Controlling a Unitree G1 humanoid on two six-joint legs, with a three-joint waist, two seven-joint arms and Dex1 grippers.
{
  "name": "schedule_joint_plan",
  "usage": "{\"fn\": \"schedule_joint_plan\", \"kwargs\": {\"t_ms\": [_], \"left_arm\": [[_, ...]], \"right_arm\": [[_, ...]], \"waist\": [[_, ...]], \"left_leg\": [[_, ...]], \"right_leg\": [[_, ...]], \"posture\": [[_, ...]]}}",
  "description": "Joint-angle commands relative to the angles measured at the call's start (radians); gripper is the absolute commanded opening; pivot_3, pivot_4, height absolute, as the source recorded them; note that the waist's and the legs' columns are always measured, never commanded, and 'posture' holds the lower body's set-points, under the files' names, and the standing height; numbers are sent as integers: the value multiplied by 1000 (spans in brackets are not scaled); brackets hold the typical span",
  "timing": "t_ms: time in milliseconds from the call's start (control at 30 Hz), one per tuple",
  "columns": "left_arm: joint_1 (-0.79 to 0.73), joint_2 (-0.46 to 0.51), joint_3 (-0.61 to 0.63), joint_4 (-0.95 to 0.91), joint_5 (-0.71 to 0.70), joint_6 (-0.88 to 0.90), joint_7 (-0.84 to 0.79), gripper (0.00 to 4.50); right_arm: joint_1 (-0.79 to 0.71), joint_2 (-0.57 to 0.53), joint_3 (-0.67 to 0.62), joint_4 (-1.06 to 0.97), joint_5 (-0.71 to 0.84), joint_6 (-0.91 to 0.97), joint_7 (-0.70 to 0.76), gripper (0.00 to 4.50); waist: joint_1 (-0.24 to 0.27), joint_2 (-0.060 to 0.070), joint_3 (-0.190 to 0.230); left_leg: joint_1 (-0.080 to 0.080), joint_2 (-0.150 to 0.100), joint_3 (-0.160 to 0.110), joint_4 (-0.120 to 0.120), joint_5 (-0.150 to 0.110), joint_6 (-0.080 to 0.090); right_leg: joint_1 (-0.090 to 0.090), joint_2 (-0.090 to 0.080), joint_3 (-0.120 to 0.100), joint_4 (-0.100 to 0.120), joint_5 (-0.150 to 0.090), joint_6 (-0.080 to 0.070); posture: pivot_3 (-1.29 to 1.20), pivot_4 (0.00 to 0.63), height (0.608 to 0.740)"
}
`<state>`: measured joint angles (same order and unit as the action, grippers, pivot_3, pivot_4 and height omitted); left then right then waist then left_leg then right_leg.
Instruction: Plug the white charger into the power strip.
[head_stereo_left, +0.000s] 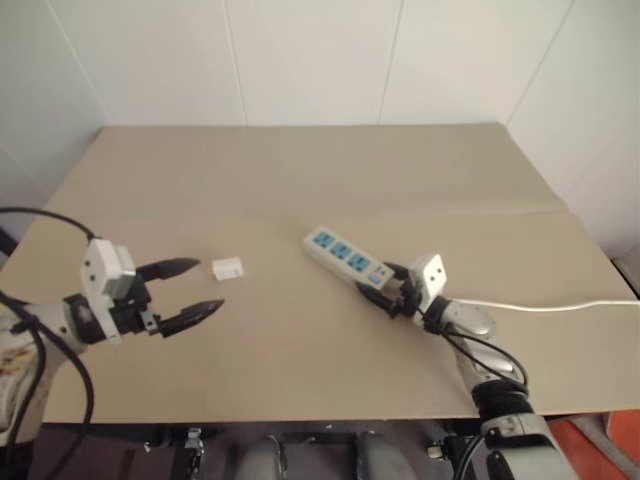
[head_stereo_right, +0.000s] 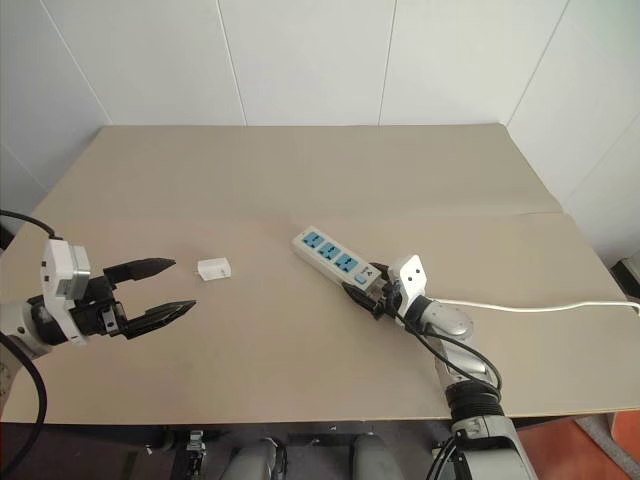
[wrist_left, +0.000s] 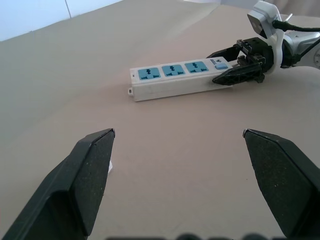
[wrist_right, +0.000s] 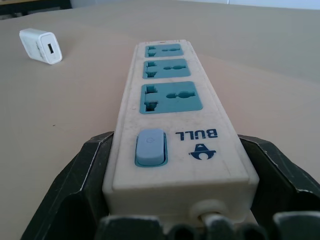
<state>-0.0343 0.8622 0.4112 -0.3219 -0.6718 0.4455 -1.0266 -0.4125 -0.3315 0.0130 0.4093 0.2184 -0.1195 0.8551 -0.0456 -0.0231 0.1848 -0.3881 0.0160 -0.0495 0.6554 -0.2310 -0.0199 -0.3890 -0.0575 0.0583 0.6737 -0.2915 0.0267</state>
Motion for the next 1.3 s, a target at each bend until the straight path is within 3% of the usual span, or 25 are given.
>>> {"fn": "schedule_joint_plan", "kwargs": {"t_ms": [33,200,333,400,467,600,733,1000,1300], "left_arm": [[-69,27,10,-12,-32,37,26,4500],[-273,112,-105,24,51,108,71,4500],[-541,198,-265,147,79,213,-18,4500],[-713,200,-387,264,146,246,-82,4500],[-888,214,-586,395,299,254,-209,4500],[-1162,157,-913,652,578,215,-441,4500],[-1330,24,-1104,933,800,54,-559,4500],[-1471,-223,-1172,1407,1014,-186,-542,4500],[-1481,-332,-1146,1527,1119,-305,-523,4500]], "right_arm": [[25,-34,43,-55,13,-41,125,3425],[21,-100,96,-108,67,-82,361,3425],[-20,-126,142,-85,87,-68,512,3425],[-43,-121,167,-61,75,-74,549,3425],[-61,-106,189,-44,64,-67,568,3425],[-86,-73,225,-10,37,-84,581,3425],[-97,-41,238,22,18,-93,568,3425],[-76,-32,244,25,0,-100,550,3425],[-56,-28,257,-1,-16,-100,507,3425]], "waist": [[1,0,0],[1,0,0],[-3,-1,1],[-4,-1,1],[-4,-1,1],[-9,0,1],[-8,-1,2],[-21,-1,2],[-24,-1,2]], "left_leg": [[0,0,0,0,0,0],[0,0,0,0,0,0],[-1,-1,1,1,0,0],[-1,-1,3,1,0,0],[-1,-1,2,2,0,0],[-2,-1,2,3,0,0],[-4,-1,1,3,0,0],[-13,-1,2,5,0,0],[-13,-1,1,5,0,0]], "right_leg": [[0,0,0,0,0,0],[0,0,0,0,0,0],[0,2,-1,0,0,1],[0,2,-1,0,0,1],[0,3,-1,1,0,1],[-1,5,0,1,0,2],[-2,6,0,2,-1,2],[-13,5,0,6,-1,2],[-14,5,1,7,-1,2]], "posture": [[0,150,740],[0,150,740],[0,150,740],[0,150,740],[0,150,740],[0,150,740],[0,150,740],[0,150,740],[0,150,740]]}}
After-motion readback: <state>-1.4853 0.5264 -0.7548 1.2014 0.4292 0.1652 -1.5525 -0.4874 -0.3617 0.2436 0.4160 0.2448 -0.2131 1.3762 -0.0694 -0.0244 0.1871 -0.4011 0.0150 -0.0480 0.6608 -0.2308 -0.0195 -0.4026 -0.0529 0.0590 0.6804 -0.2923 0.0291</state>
